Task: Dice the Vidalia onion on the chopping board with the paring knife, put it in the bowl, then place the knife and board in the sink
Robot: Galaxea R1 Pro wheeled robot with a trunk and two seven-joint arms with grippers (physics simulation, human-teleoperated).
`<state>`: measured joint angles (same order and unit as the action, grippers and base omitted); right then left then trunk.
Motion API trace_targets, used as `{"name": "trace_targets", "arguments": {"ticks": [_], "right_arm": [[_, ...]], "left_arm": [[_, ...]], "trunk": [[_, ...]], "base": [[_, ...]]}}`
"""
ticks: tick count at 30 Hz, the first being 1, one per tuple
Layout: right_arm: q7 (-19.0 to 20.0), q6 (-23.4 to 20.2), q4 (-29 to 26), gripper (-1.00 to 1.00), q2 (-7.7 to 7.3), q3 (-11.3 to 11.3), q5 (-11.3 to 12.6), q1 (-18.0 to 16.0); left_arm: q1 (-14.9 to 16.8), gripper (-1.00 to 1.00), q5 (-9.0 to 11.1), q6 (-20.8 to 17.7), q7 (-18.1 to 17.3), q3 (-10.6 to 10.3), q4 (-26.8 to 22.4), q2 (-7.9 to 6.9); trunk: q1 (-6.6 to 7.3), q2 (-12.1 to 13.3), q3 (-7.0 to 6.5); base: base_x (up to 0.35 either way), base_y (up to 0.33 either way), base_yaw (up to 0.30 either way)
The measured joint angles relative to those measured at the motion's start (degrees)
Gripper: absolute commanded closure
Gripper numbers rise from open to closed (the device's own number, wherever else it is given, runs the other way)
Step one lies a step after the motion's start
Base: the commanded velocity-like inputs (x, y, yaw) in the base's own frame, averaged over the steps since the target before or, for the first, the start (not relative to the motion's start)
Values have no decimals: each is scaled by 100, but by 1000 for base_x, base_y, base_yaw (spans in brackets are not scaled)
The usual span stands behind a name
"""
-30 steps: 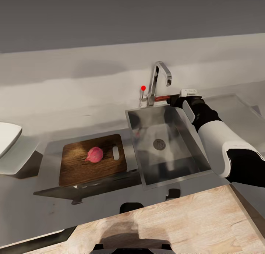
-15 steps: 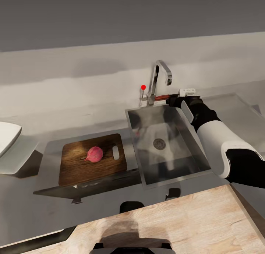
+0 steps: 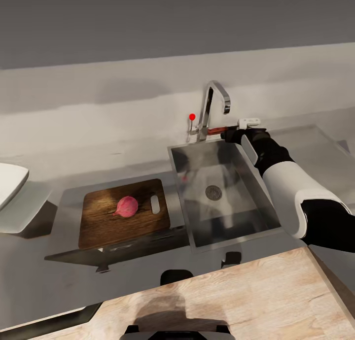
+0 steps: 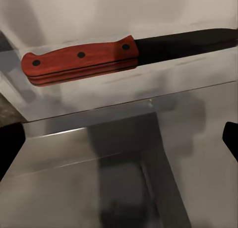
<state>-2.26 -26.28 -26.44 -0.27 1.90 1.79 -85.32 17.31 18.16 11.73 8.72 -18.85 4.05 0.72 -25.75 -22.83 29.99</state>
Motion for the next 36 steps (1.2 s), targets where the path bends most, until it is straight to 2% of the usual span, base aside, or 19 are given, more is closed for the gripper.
{"name": "trace_targets", "arguments": {"ticks": [11, 19, 36], "right_arm": [[3, 16, -4, -100, -6, 35, -5, 0], [3, 17, -18, -100, -10, 251, -3, 1], [1, 16, -26, -100, -4, 289, -5, 1]], "left_arm": [[0, -100, 2, -1, -6, 0, 5, 2], [1, -100, 2, -1, -8, 0, 1, 40], [1, -100, 6, 0, -8, 0, 7, 46]], "trunk": [[0, 0, 19], [0, 0, 77], [0, 0, 202]], "base": [[0, 0, 0], [0, 0, 0], [0, 0, 0]]}}
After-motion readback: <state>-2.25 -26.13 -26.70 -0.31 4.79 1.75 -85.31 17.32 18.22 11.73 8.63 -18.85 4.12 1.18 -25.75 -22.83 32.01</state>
